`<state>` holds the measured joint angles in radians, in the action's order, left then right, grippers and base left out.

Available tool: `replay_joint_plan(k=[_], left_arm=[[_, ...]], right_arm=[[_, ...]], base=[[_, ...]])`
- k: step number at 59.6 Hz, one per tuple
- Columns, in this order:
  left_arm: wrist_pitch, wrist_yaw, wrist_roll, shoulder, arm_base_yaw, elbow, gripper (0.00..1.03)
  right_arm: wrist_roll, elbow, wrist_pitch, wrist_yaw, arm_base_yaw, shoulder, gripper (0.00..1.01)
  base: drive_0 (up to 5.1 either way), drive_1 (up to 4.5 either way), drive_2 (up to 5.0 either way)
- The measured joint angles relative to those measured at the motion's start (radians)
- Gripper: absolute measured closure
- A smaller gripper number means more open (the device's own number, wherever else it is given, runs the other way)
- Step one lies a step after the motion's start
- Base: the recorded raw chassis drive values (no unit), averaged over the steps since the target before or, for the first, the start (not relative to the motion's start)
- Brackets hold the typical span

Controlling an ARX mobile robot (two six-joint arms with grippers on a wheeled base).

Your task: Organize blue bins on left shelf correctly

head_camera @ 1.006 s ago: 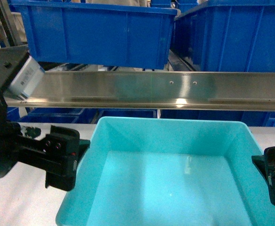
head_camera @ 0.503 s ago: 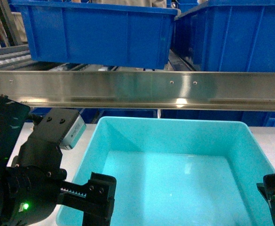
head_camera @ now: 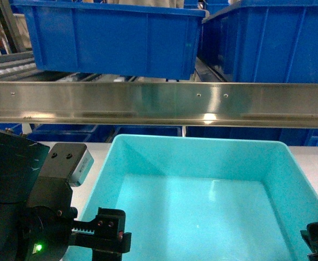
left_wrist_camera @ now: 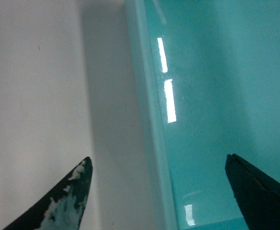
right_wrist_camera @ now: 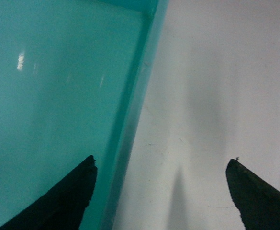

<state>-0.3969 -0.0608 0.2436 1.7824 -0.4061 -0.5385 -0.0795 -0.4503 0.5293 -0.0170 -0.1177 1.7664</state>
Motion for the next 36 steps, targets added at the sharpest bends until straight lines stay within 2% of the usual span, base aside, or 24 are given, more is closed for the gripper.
replay_joint_plan(k=[4, 14, 24, 25, 27, 36], left_arm=[[-0.001, -0.008, 0.004, 0.007, 0.0, 0.0, 0.34], [-0.002, -0.014, 0.004, 0.021, 0.0, 0.008, 0.7], [-0.018, 0.0, 0.013, 0.022, -0.011, 0.008, 0.95], [-0.019, -0.012, 0.027, 0.022, -0.013, 0.008, 0.98], [-0.021, -0.023, 0.045, 0.022, -0.016, 0.008, 1.01], [-0.044, -0.032, 0.045, 0.021, -0.015, 0.016, 1.01]], right_arm=[[0.0, 0.001, 0.005, -0.003, 0.0, 0.0, 0.33], [0.0, 0.005, 0.017, -0.008, -0.014, 0.0, 0.7], [0.002, 0.011, 0.027, 0.011, -0.027, 0.0, 0.95], [0.018, 0.013, 0.031, 0.014, -0.028, 0.0, 0.98], [0.039, 0.014, 0.035, 0.016, -0.031, 0.0, 1.0], [0.061, 0.023, 0.052, 0.014, -0.033, 0.0, 0.99]], base=[[0.0, 0.0, 0.0], [0.0, 0.0, 0.0], [0.0, 0.0, 0.0], [0.0, 0.0, 0.0], [0.0, 0.0, 0.0], [0.0, 0.0, 0.0]])
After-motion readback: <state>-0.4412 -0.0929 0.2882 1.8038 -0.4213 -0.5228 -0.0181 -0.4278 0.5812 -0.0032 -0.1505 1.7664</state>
